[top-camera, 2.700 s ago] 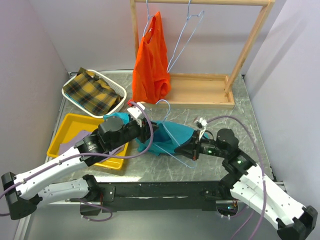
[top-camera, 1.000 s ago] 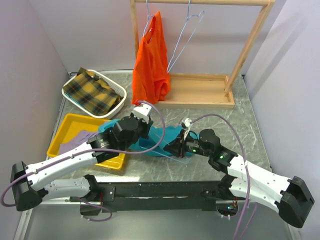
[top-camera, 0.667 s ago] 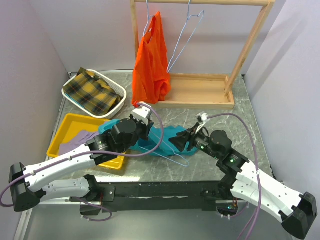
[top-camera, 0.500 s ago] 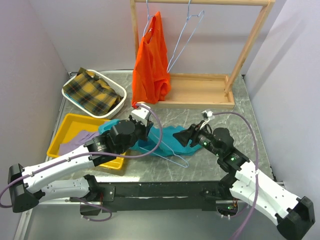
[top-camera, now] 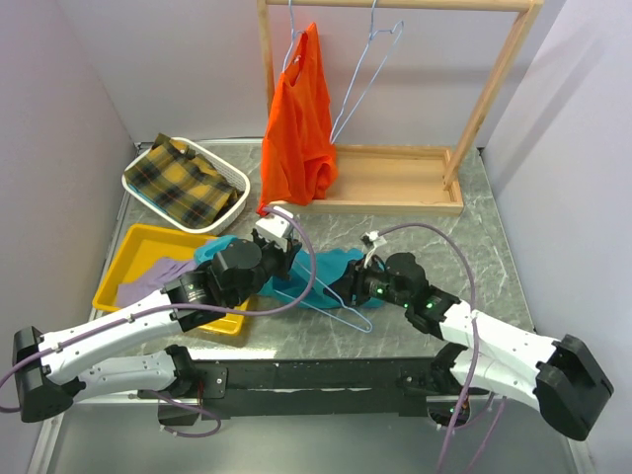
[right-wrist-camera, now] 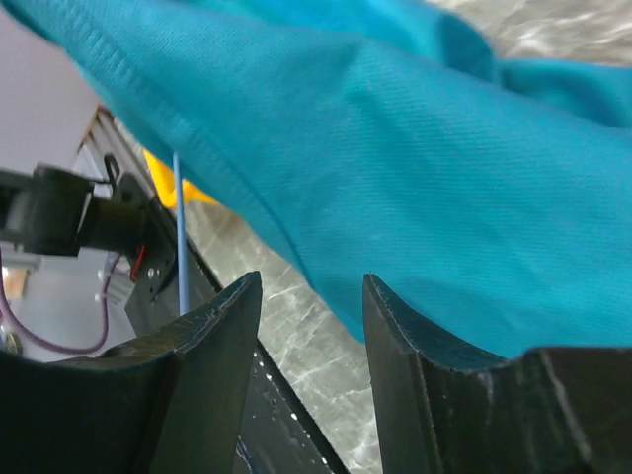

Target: Place the t-shirt on the hanger

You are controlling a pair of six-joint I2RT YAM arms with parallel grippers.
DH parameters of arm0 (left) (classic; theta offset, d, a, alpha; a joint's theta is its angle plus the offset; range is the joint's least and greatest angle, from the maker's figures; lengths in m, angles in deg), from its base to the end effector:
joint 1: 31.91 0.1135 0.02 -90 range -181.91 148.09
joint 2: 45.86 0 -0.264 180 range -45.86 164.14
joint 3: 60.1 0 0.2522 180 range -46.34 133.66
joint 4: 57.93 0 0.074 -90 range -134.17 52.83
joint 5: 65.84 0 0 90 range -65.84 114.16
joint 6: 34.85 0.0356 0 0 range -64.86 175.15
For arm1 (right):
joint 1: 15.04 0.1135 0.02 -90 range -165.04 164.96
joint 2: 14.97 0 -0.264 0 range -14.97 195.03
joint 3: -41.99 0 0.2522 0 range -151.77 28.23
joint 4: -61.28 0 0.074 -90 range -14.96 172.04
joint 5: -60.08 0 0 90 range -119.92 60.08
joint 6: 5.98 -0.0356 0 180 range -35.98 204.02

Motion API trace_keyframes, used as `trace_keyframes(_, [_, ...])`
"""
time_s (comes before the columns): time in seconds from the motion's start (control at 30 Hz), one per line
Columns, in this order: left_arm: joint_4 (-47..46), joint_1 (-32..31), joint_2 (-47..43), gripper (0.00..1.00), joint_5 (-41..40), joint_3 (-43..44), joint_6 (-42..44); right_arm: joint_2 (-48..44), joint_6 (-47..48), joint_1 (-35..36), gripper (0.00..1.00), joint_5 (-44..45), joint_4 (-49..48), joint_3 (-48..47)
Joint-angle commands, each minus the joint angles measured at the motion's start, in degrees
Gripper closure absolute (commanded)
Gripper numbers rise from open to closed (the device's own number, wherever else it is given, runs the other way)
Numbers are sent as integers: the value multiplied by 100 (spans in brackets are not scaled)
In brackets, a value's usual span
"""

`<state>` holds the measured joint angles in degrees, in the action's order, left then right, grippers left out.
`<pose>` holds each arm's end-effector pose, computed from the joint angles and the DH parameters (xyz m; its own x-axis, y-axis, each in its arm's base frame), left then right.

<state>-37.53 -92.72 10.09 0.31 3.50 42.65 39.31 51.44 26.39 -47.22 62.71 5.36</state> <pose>0.1228 -0.1903 0.3423 -0.2363 0.0170 -0.9715 0.5685 0.8133 -0.1240 0.1491 0.1457 0.2161 -0.6602 0.1031 -0.7440 -0.5779 0.5630 0.5908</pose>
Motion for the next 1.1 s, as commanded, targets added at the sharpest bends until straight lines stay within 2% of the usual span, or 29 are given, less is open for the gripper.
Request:
trace_keyframes(0.0, [-356,-35,-171,99,-14,-1,142,214,226,199,45,420,-699,90])
trace_keyframes(0.37, [-391,-53,-145,99,-40,-1,124,926,515,612,43,1123,-735,-182])
trace_keyframes(0.57, [-365,-53,-127,99,-84,17,124,944,673,814,38,1132,-902,-130])
trace_keyframes(0.7, [-400,-53,-136,99,-84,-1,115,1031,823,998,32,1412,-823,-173])
trace_keyframes(0.83, [-409,-53,-101,99,-58,25,115,1347,788,1051,32,1668,-832,-235])
trace_keyframes(0.87, [-400,-53,-92,99,-49,43,115,1409,762,1051,32,1721,-745,-322])
trace_keyframes(0.97, [-417,-53,-92,99,-75,34,115,1603,700,1051,44,1834,-595,-489])
trace_keyframes(1.0, [-426,-62,-92,99,-93,25,124,1603,657,1051,52,1862,-594,-507])
trace_keyframes(1.07, [-435,-62,-110,99,-137,8,133,1568,595,1051,61,2002,-551,-508])
